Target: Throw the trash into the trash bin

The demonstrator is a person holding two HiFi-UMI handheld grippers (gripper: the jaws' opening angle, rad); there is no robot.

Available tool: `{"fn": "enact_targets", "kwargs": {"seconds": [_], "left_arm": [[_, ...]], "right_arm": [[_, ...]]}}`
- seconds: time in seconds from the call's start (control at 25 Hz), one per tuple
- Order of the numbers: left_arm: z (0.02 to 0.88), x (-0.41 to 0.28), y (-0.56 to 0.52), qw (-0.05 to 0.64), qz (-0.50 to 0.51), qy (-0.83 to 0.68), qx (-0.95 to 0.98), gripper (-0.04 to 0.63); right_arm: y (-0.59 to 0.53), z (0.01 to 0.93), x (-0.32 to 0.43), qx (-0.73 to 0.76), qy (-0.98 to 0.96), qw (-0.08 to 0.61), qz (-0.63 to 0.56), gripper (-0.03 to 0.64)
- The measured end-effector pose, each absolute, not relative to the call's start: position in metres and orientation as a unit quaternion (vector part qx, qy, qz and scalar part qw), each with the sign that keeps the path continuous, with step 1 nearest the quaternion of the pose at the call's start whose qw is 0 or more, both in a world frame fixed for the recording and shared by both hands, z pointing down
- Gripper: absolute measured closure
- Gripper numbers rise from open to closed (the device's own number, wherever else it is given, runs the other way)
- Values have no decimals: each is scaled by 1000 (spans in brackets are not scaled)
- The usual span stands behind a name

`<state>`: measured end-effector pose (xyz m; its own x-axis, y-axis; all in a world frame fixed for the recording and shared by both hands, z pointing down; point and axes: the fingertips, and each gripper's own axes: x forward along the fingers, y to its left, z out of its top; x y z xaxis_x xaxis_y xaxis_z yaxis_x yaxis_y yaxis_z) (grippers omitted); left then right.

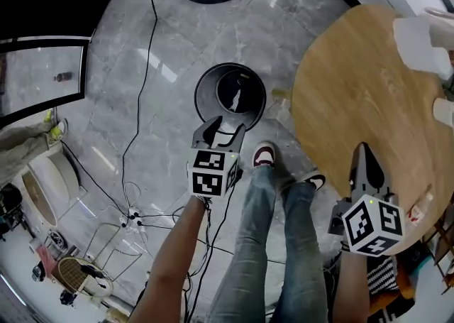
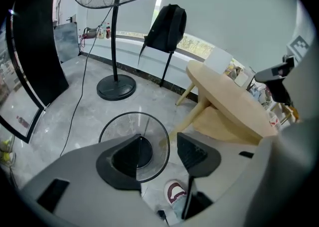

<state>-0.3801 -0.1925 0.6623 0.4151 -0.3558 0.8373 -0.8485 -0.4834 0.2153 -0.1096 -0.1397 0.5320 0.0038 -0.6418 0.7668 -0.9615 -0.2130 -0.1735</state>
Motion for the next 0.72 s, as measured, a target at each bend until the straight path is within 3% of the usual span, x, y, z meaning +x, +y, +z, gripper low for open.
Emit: {"fn": "enact_targets", "kwargs": {"seconds": [0.72], "left_arm": [[565,-184,-181,194,408,-218,865,362]], "right_arm": [[1,478,39,808,-426,81,400,611]]}}
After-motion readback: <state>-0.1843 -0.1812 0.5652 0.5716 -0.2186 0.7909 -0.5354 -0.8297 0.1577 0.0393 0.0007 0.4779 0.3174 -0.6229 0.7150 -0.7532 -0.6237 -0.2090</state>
